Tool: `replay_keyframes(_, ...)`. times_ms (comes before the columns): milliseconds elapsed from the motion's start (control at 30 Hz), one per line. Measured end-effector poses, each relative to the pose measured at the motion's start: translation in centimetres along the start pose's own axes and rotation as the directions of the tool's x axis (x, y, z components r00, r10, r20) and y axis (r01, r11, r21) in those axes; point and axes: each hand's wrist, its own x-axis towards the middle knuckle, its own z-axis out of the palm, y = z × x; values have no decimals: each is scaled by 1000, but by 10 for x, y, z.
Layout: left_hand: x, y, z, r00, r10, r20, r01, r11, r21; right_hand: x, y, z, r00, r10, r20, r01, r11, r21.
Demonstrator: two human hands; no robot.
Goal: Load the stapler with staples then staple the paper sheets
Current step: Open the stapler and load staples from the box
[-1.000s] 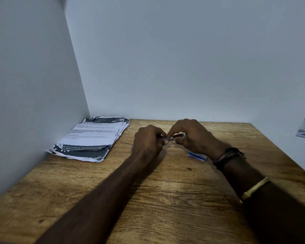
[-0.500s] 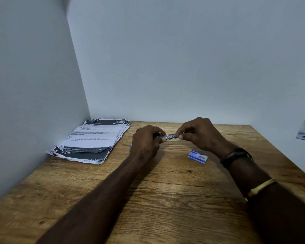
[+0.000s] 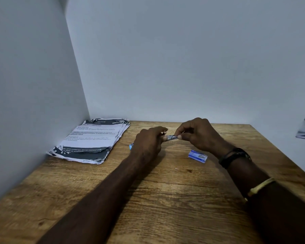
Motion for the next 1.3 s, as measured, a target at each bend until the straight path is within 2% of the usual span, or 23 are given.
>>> replay_keyframes(100, 1, 0, -1, 995, -58, -75, 46, 988, -151, 0, -1, -1, 1000, 4, -29, -3, 1000, 14)
replay_keyframes(433, 5, -2, -2, 996, -25, -80, 18, 996, -84, 0, 0, -3, 999, 10, -40, -9, 1000, 27)
replay_keyframes(567, 3, -2, -3, 999, 12, -32, -13, 999, -35, 0, -1, -3, 1000, 4, -31, -3, 1000, 28)
replay_keyframes(700, 0, -2, -3, 997, 39, -63, -43, 996, -74, 0, -3, -4, 999, -8, -31, 9, 1000, 18)
replay_keyframes(767, 1, -3, -1, 997, 50, -64, -51, 998, -23, -1, -4, -4, 999, 2, -40, -1, 1000, 16)
replay_keyframes(833, 1, -3, 0, 999, 39, -29, -38, 999, 25, -1, -5, -5, 999, 16, -47, -16, 1000, 9)
replay_keyframes(933, 2, -4, 2, 999, 21, 26, -21, 1000, 10, -3, -6, -4, 999, 27, -47, -26, 1000, 13)
replay_keyframes(1033, 2, -4, 2, 999, -3, 46, 8, 995, -98, -2, -6, -4, 997, 25, -71, -23, 1000, 17)
replay_keyframes(1100, 2, -3, 0, 988, -66, 139, 102, 956, -273, -1, -6, -3, 996, 22, -85, -20, 1000, 17)
replay_keyframes(1200, 1, 3, -4, 941, -121, 315, 265, 843, -468, -1, -7, -1, 997, 11, -81, -8, 999, 37)
replay_keyframes(1300, -2, 11, -7, 904, -179, 388, 397, 690, -605, -2, -9, 2, 998, 11, -65, -7, 998, 57)
